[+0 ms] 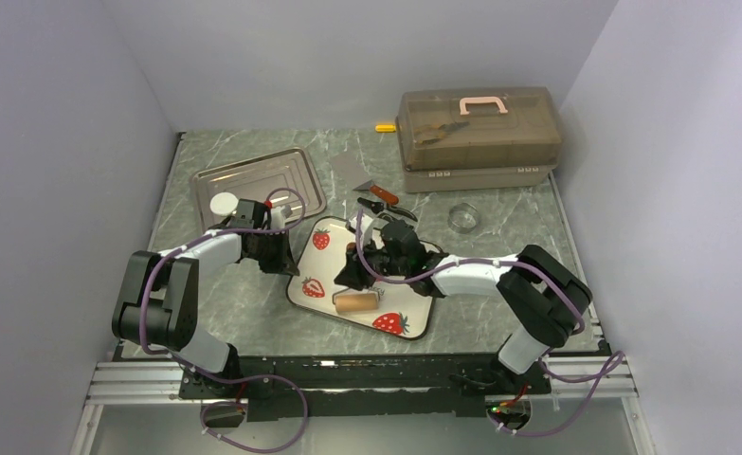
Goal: Roll out the dumpling wrappers from the dough
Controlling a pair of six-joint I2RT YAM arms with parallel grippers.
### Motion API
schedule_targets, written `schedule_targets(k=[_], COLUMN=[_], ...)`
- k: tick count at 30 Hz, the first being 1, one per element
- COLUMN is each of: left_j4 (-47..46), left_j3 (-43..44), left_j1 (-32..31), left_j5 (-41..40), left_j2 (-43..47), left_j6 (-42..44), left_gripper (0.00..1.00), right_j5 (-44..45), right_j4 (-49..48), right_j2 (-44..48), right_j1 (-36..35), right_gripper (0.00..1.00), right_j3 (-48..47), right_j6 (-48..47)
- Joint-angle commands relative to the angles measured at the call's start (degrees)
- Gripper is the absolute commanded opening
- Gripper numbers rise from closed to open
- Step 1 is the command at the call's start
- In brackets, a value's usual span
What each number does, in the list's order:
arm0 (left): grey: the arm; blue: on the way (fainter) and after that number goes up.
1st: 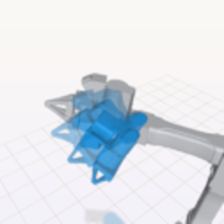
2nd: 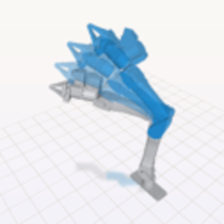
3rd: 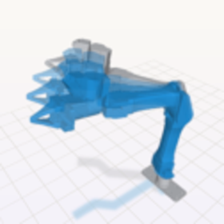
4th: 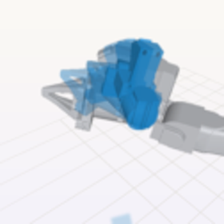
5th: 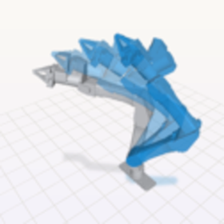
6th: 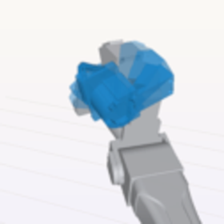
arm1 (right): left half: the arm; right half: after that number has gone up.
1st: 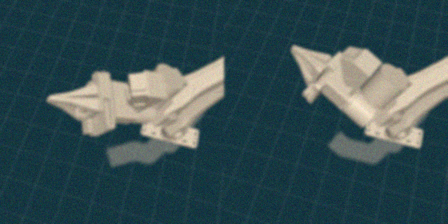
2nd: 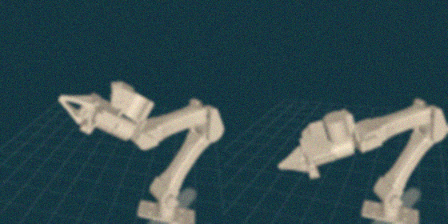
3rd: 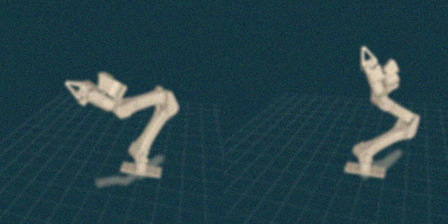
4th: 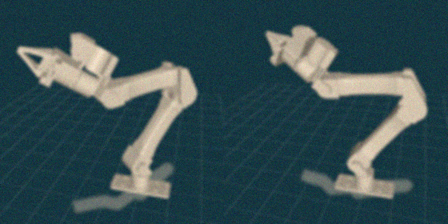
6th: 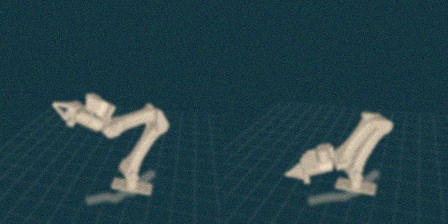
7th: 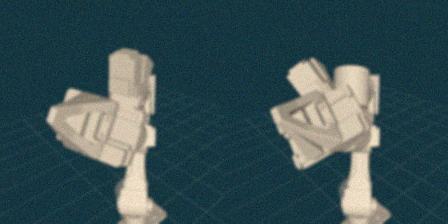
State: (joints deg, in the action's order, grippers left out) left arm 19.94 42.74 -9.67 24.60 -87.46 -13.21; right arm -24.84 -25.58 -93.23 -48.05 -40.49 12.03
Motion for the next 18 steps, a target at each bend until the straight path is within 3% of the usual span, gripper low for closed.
schedule_targets(k=[1, 13, 18], left_j4=[-1.44, -1.40, -1.31], left_j3=[-0.11, -0.11, -0.03], left_j1=[1.07, 1.07, 1.08], left_j5=[-3.86, -3.81, -3.81], left_j2=[1.14, 1.07, 0.93], left_j6=[-0.50, -0.50, -0.51], left_gripper=[0.00, 0.00, 0.00], right_j5=[-0.01, -3.89, -10.21], right_j4=[23.39, 28.47, 25.00], right_j2=[-3.63, 3.10, 8.91], right_j1=[-1.02, -0.87, 4.38], right_gripper=[0.00, 0.00, 0.00], right_j3=[5.24, -1.94, -8.92], right_j6=[-2.09, -2.58, 3.74])
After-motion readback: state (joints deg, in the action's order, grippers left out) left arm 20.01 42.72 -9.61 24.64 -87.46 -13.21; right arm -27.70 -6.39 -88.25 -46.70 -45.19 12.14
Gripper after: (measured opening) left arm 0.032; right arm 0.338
